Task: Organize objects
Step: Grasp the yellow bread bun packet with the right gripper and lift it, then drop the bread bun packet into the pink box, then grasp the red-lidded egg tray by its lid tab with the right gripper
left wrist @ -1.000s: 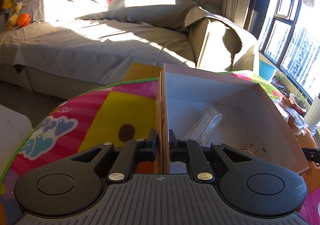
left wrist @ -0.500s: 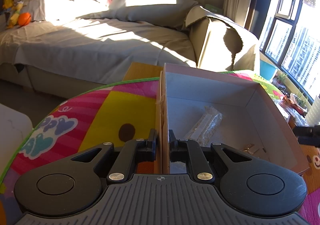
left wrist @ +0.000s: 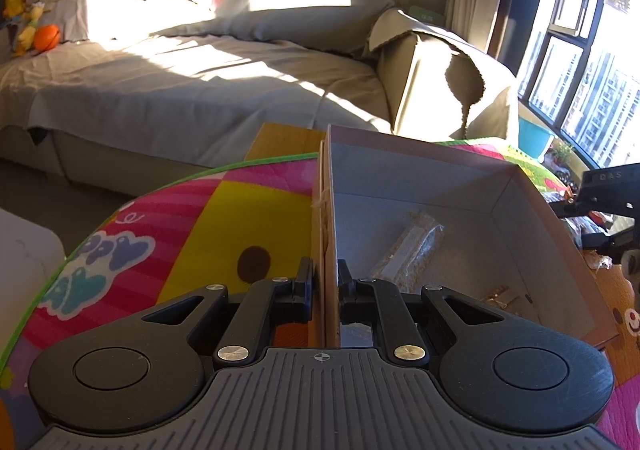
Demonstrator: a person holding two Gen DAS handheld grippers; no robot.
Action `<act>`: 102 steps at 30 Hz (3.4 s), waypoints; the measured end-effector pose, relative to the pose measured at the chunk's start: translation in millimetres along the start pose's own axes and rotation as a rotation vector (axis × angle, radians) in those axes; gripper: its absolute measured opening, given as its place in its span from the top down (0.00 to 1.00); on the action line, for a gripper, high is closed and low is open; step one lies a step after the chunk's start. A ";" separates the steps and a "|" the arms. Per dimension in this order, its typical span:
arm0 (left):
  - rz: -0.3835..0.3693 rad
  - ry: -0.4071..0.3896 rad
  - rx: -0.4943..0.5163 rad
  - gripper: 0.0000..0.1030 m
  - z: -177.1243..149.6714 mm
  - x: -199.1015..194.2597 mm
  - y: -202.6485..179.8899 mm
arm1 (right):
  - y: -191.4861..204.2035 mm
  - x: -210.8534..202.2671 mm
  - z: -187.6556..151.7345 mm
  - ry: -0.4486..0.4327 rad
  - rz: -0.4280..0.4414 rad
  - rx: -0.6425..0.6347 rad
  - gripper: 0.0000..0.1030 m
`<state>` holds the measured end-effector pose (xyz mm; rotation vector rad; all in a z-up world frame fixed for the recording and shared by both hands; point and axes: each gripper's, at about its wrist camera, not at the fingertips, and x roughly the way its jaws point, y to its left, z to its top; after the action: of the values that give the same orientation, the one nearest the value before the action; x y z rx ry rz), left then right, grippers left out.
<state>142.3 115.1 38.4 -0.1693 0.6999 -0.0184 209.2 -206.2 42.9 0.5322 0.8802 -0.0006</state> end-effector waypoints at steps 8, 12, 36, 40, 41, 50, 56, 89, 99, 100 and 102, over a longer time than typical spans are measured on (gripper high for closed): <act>0.000 -0.005 -0.008 0.88 0.5 1.7 -1.4 | -32.1 -75.6 -40.2 0.032 0.101 -0.163 0.56; -0.012 -0.002 -0.010 0.87 0.9 1.6 0.5 | -37.8 -111.9 -75.1 0.019 0.048 -0.354 0.59; 0.003 0.002 0.013 0.87 -2.4 -1.3 -6.7 | -38.4 -98.3 -117.4 -0.017 -0.079 -0.403 0.33; 0.004 0.001 0.011 0.87 -2.9 -1.8 -7.0 | -35.9 -109.5 -126.1 -0.012 -0.068 -0.482 0.50; 0.004 0.001 0.011 0.87 -3.2 -2.0 -7.0 | -37.3 -113.9 -127.6 -0.005 -0.062 -0.485 0.51; 0.003 0.000 0.006 0.87 -1.7 -1.8 -8.5 | -19.3 -174.5 -122.7 -0.043 -0.003 -0.543 0.52; 0.001 0.001 0.009 0.87 -1.4 -1.5 -8.0 | 38.0 -203.4 -84.7 -0.198 0.187 -0.565 0.52; -0.015 0.000 0.003 0.85 -5.9 -4.9 -5.4 | -85.6 -73.3 43.9 -0.234 -0.124 -0.180 0.31; 0.013 0.027 0.036 0.86 -5.2 -1.6 -10.8 | -123.2 28.8 90.0 -0.157 -0.104 0.089 0.34; 0.015 0.030 0.037 0.87 -5.5 -1.0 -10.8 | -118.1 30.7 88.4 -0.160 -0.121 0.046 0.45; 0.015 0.034 0.035 0.87 -6.3 -0.1 -10.5 | -113.9 28.9 84.5 -0.137 -0.089 -0.012 0.64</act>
<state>138.6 103.8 35.5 -0.1307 0.7347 -0.0189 265.3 -336.6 14.9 0.4754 0.7686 -0.1112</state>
